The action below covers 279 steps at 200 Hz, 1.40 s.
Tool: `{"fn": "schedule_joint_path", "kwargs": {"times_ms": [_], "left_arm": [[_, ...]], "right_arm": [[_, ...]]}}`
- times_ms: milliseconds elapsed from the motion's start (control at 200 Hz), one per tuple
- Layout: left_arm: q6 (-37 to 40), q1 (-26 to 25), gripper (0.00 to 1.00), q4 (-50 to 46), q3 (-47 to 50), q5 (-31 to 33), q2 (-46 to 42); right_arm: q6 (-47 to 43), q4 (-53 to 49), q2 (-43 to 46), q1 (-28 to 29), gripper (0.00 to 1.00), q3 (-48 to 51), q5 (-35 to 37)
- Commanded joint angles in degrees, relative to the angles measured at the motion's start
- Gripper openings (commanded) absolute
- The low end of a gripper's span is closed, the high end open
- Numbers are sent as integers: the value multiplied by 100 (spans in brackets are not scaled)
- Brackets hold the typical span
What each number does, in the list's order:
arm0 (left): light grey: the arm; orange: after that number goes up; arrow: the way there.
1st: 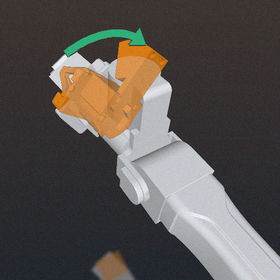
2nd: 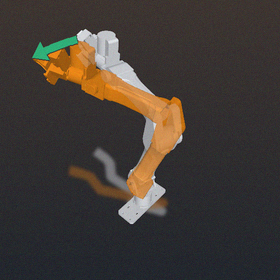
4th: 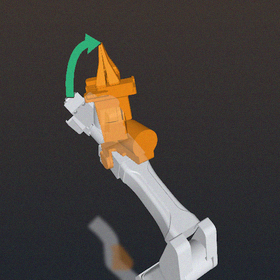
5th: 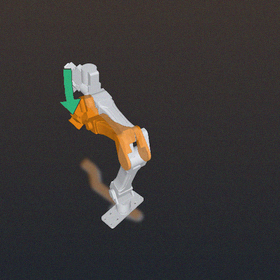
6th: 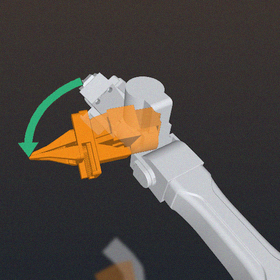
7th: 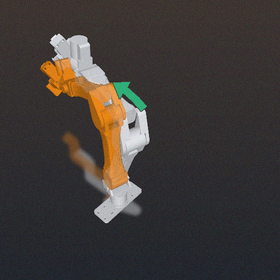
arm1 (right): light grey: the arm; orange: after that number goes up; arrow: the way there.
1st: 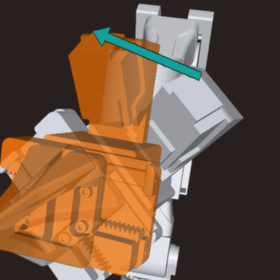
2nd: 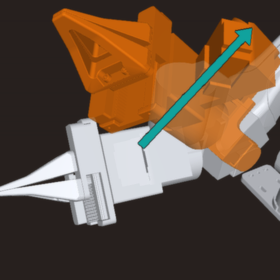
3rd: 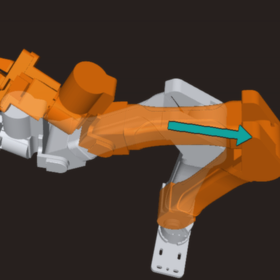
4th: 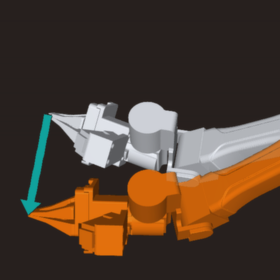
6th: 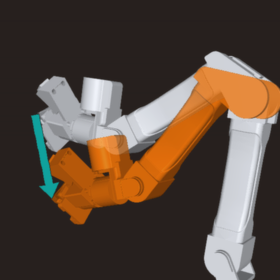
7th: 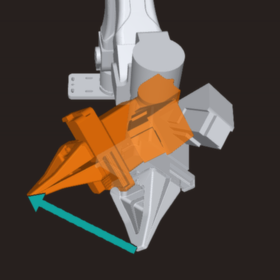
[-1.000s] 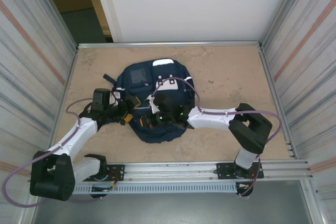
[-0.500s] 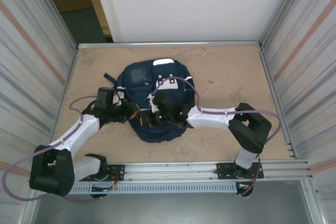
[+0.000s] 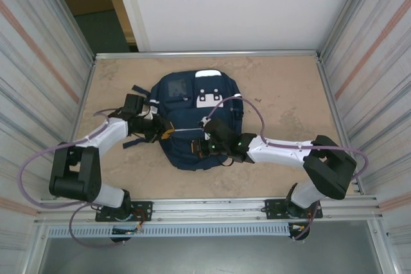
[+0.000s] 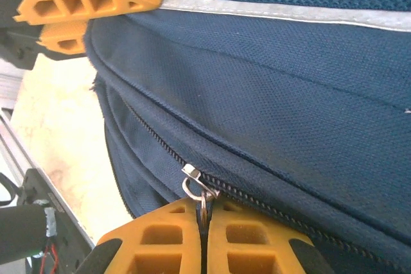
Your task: Pack the student bag
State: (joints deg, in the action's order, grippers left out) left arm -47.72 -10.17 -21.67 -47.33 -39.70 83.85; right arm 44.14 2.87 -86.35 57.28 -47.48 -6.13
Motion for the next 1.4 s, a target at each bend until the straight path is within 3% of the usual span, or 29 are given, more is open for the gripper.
{"fn": "schedule_joint_path", "kwargs": {"times_ms": [0, 60, 125, 215, 306, 361, 486, 661, 772, 837, 922, 1137, 1233, 1393], "left_arm": [[108, 263, 15, 332, -492, 800, 312], [52, 262, 18, 430, -641, 833, 471], [-59, 298, 30, 517, -796, 712, 596], [-269, 349, 39, 559, -722, 552, 245], [-190, 366, 59, 48, -480, 1091, -528], [-86, 393, 67, -437, -398, 1447, -964], [-261, 387, 68, -1202, -124, 1421, -1570], [-1018, 243, 67, -1165, 393, 1133, -1971], [-1145, -34, 67, -1339, 430, 1634, -1963], [-1350, -133, 66, -1142, 530, 1836, -1853], [-1632, -121, 63, -600, 636, 1543, -1626], [-1594, -187, 45, -184, 363, 1956, -1222], [-1543, -178, 23, -96, 359, 2199, -1225], [-1245, -11, 1, -116, 393, 2398, -1287]], "right_arm": [[-228, -467, 240, 160, 2, -95, -65], [-224, -301, 67, 192, 1, -321, -158], [-179, 60, -171, 231, 0, -534, -313], [-172, 281, -581, 227, 0, -1026, -518], [-321, 239, -988, 196, 0, -1529, -702], [-412, 331, -1167, 204, 0, -1665, -761], [-520, 608, -1502, 244, 0, -1811, -763], [-570, 645, -1868, 218, 0, -2030, -894], [-529, 734, -1934, 205, 0, -2028, -988], [-505, 769, -1965, 218, 0, -2030, -1045], [-448, 835, -1964, 268, 1, -2002, -1078], [-435, 925, -2112, 558, 0, -2039, -1076], [-458, 904, -2093, 656, 0, -2020, -942], [-429, 693, -1800, 568, 0, -1726, -566]]}}
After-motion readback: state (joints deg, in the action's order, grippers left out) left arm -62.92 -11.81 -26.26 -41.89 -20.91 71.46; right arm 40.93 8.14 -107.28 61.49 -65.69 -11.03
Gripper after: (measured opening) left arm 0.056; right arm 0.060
